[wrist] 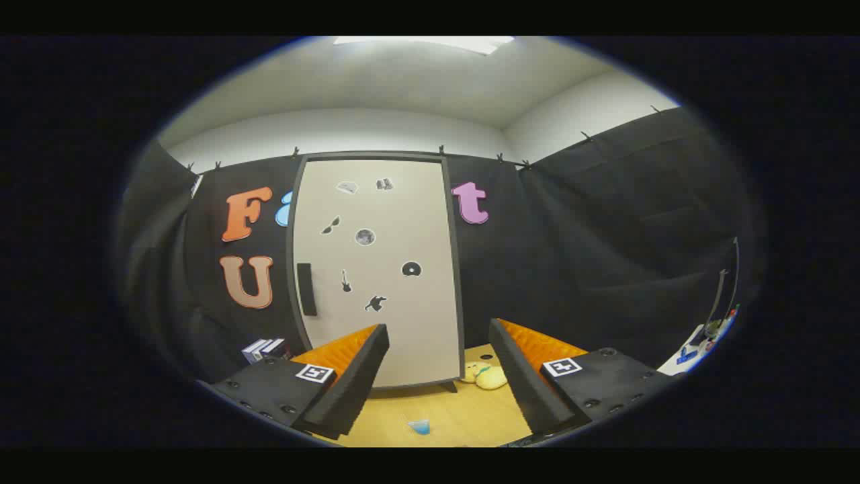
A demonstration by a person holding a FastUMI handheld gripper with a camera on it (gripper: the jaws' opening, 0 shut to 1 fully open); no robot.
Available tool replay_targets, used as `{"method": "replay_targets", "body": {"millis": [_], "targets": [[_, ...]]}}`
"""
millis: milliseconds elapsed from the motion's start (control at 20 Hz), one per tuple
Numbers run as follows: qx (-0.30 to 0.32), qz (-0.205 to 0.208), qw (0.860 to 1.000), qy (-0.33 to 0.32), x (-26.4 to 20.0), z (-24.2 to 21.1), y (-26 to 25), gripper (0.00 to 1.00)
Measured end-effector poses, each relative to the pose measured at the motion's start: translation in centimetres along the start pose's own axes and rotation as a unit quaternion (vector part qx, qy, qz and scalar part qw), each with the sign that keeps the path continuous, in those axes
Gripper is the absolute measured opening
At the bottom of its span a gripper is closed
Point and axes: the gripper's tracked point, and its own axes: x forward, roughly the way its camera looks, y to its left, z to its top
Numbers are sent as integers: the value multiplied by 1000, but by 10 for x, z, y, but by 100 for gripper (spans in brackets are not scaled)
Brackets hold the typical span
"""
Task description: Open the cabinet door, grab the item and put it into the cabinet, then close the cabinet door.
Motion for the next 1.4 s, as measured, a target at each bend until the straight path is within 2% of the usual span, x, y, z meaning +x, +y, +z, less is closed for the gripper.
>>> {"method": "replay_targets", "body": {"millis": [400, 1050, 1400], "targets": [[-5, -6, 1000, -4, -15, 7, -3, 97], [-14, 9, 1000, 3, -15, 11, 16, 97], [-28, 33, 999, 9, 10, 11, 57, 97]]}}
